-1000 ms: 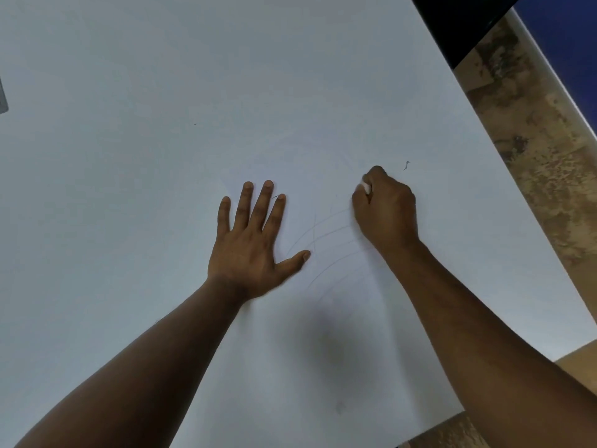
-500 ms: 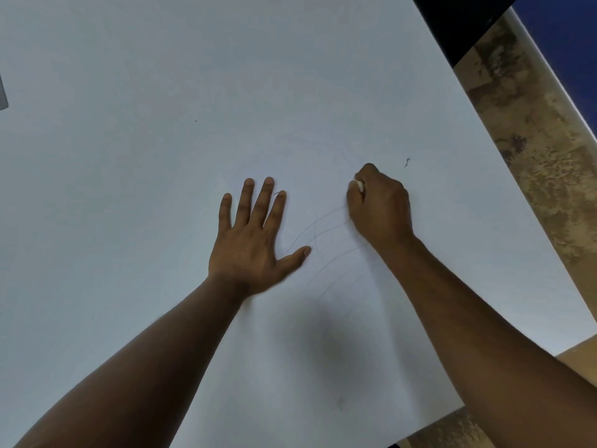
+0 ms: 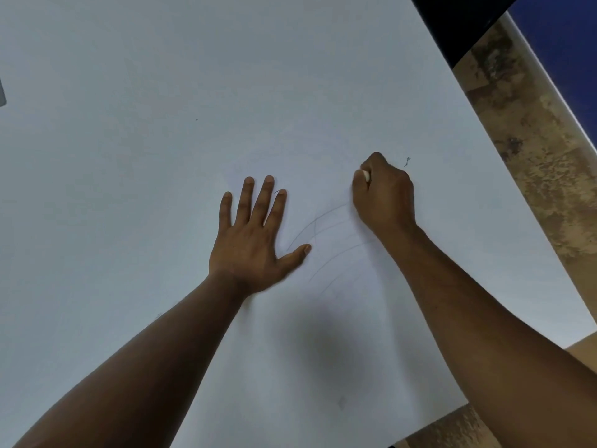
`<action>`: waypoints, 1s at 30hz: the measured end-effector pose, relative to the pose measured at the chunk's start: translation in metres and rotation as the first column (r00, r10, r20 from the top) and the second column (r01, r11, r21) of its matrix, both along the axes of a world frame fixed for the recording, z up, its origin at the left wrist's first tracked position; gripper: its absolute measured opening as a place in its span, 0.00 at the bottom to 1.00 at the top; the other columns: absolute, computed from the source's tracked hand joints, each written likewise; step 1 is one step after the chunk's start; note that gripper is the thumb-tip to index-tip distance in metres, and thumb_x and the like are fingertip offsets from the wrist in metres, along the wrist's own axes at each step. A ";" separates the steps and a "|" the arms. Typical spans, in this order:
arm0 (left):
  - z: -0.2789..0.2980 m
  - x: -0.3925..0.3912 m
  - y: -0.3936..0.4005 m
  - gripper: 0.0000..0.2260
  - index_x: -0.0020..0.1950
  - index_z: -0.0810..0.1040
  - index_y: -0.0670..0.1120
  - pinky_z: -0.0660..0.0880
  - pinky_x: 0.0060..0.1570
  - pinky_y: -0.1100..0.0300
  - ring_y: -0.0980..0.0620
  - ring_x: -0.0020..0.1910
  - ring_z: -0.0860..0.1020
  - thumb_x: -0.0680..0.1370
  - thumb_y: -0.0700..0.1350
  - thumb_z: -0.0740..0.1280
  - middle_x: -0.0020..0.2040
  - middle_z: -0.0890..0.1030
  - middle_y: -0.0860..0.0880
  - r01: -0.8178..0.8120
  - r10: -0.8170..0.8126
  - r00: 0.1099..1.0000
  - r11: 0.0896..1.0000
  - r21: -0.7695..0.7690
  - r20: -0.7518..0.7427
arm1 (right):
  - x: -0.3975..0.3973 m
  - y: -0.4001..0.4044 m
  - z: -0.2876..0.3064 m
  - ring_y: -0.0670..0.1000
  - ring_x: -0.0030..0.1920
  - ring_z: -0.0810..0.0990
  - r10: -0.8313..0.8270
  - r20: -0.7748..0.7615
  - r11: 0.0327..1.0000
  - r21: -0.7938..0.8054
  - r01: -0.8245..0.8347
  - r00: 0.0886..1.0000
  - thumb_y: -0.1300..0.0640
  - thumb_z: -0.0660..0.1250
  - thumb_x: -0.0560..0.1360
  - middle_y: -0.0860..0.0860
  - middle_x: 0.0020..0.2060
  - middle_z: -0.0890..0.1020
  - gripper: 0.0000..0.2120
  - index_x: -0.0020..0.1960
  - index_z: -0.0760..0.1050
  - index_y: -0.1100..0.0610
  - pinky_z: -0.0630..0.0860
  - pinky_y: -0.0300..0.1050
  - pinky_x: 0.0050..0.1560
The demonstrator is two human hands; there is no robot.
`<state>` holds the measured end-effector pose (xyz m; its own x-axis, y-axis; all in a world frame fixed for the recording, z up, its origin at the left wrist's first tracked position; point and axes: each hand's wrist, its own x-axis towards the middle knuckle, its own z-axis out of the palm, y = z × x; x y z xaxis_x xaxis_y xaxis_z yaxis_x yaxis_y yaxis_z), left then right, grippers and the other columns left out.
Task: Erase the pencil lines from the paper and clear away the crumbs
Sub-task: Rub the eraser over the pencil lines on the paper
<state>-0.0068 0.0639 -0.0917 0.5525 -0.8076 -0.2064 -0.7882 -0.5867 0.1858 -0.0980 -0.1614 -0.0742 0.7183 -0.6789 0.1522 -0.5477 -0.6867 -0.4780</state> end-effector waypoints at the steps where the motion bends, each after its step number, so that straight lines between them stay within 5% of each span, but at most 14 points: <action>1: 0.000 0.000 0.000 0.44 0.85 0.43 0.50 0.41 0.80 0.37 0.45 0.82 0.33 0.78 0.76 0.42 0.84 0.37 0.49 -0.001 0.001 1.000 1.000 -0.002 -0.002 | 0.000 0.005 0.002 0.55 0.32 0.74 0.014 0.035 1.000 0.023 -0.015 0.999 0.59 0.62 0.77 0.53 0.32 0.75 0.06 0.43 0.72 0.61 0.69 0.46 0.34; 6: -0.002 0.000 0.001 0.45 0.85 0.42 0.50 0.40 0.80 0.37 0.46 0.82 0.32 0.77 0.77 0.43 0.84 0.35 0.49 0.003 -0.003 1.000 1.000 -0.003 0.005 | -0.001 0.051 0.000 0.57 0.32 0.77 0.231 -0.029 0.972 0.037 -0.230 0.972 0.57 0.62 0.79 0.52 0.33 0.77 0.07 0.46 0.74 0.60 0.73 0.47 0.33; 10: -0.001 0.000 -0.001 0.44 0.85 0.42 0.50 0.40 0.80 0.37 0.46 0.82 0.32 0.77 0.77 0.42 0.84 0.35 0.49 0.005 -0.005 1.000 1.000 0.006 0.001 | -0.006 0.014 -0.008 0.60 0.30 0.77 0.128 -0.052 0.976 -0.168 -0.136 0.990 0.61 0.62 0.78 0.57 0.32 0.77 0.07 0.42 0.73 0.61 0.73 0.47 0.30; 15: -0.001 -0.001 0.001 0.44 0.85 0.45 0.49 0.41 0.80 0.37 0.45 0.82 0.34 0.78 0.76 0.44 0.85 0.38 0.49 0.000 0.000 1.000 1.000 -0.025 -0.002 | -0.010 -0.008 -0.002 0.55 0.31 0.72 0.027 0.032 0.999 -0.034 -0.026 0.999 0.60 0.61 0.77 0.53 0.32 0.74 0.07 0.41 0.71 0.61 0.68 0.45 0.34; 21: 0.000 0.000 0.000 0.44 0.85 0.43 0.50 0.40 0.80 0.37 0.45 0.82 0.33 0.77 0.77 0.42 0.84 0.36 0.49 0.007 -0.007 1.000 1.000 -0.001 0.006 | -0.007 0.040 -0.005 0.59 0.32 0.78 0.274 -0.021 0.961 -0.025 -0.274 0.962 0.57 0.61 0.79 0.55 0.34 0.78 0.08 0.46 0.74 0.60 0.76 0.50 0.32; 24: -0.001 0.000 -0.001 0.44 0.85 0.43 0.50 0.41 0.80 0.37 0.46 0.82 0.32 0.77 0.77 0.42 0.84 0.37 0.49 0.006 -0.006 1.000 1.000 0.002 0.007 | -0.010 0.012 -0.008 0.59 0.29 0.76 0.186 -0.030 0.971 -0.149 -0.189 0.982 0.61 0.63 0.79 0.56 0.32 0.76 0.07 0.42 0.73 0.61 0.74 0.47 0.29; 30: -0.001 -0.001 0.001 0.44 0.85 0.45 0.49 0.41 0.80 0.37 0.46 0.82 0.34 0.78 0.77 0.43 0.85 0.38 0.49 -0.001 0.001 1.000 0.999 -0.035 -0.006 | -0.010 -0.012 0.001 0.54 0.32 0.72 0.044 -0.005 0.999 -0.020 -0.044 0.999 0.61 0.61 0.78 0.52 0.32 0.75 0.06 0.43 0.72 0.60 0.70 0.46 0.35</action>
